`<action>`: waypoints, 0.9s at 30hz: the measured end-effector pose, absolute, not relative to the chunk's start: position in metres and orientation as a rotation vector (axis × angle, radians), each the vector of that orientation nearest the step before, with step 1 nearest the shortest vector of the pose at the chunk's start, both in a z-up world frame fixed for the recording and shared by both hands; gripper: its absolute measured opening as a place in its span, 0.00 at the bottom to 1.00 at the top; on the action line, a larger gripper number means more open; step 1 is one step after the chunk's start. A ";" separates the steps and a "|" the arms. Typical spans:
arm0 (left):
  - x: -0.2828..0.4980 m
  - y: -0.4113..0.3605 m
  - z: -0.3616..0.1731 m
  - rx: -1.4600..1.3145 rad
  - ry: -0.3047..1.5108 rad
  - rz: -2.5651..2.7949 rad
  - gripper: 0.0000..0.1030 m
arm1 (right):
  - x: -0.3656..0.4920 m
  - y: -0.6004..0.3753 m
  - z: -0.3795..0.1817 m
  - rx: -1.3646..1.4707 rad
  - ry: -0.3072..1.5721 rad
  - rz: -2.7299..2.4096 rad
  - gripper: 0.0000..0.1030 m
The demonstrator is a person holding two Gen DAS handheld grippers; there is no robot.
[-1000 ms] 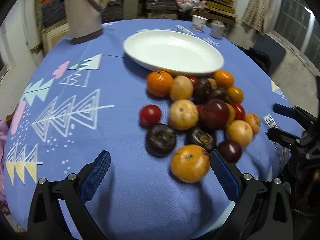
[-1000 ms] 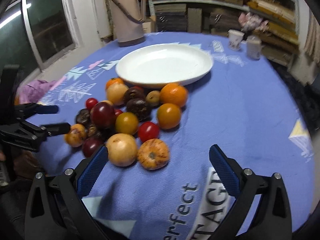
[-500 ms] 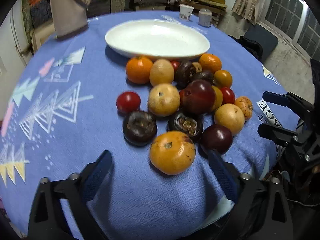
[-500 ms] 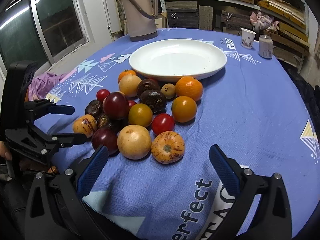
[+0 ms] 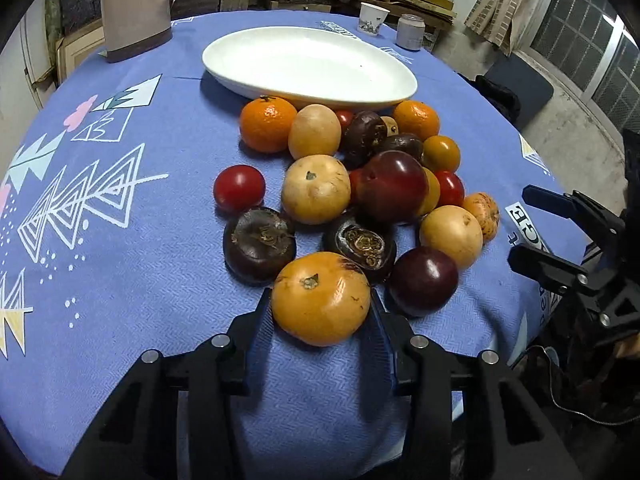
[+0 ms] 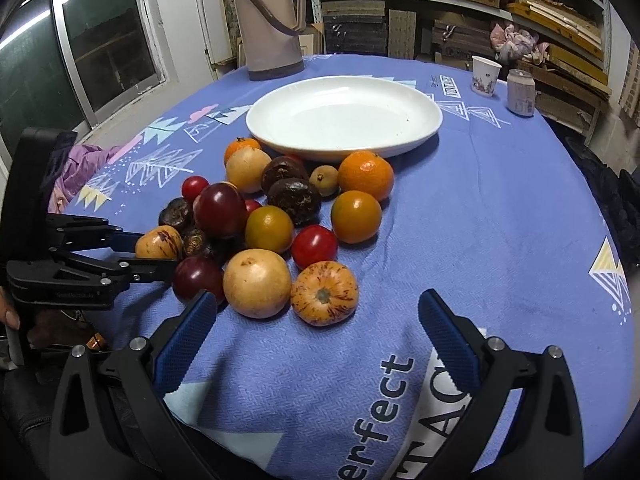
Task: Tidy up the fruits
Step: 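Grasp the orange persimmon with the left tool while the right tool grasps the striped orange fruit, then carry both fruits onto the white plate and open both tools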
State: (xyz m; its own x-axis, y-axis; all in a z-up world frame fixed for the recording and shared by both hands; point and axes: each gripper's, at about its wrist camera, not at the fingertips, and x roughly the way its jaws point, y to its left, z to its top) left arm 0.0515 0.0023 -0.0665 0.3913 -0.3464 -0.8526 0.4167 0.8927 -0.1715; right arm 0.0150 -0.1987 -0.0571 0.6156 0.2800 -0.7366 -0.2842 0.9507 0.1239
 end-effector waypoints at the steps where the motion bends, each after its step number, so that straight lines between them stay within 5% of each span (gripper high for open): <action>1: 0.051 0.003 -0.066 0.068 1.066 -0.487 0.44 | 0.016 -0.199 -0.058 -0.014 0.853 0.325 0.96; 8: 0.049 0.004 -0.067 0.074 1.064 -0.481 0.44 | 0.022 -0.204 -0.059 -0.095 0.895 0.288 0.92; 11: 0.049 0.004 -0.068 0.082 1.063 -0.477 0.44 | 0.026 -0.203 -0.066 -0.128 0.938 0.276 0.65; 21: 0.049 0.006 -0.069 0.087 1.065 -0.479 0.44 | 0.042 -0.188 -0.077 -0.179 0.955 0.277 0.65; 27: 0.049 0.005 -0.069 0.088 1.066 -0.478 0.44 | 0.049 -0.183 -0.079 -0.163 0.975 0.331 0.39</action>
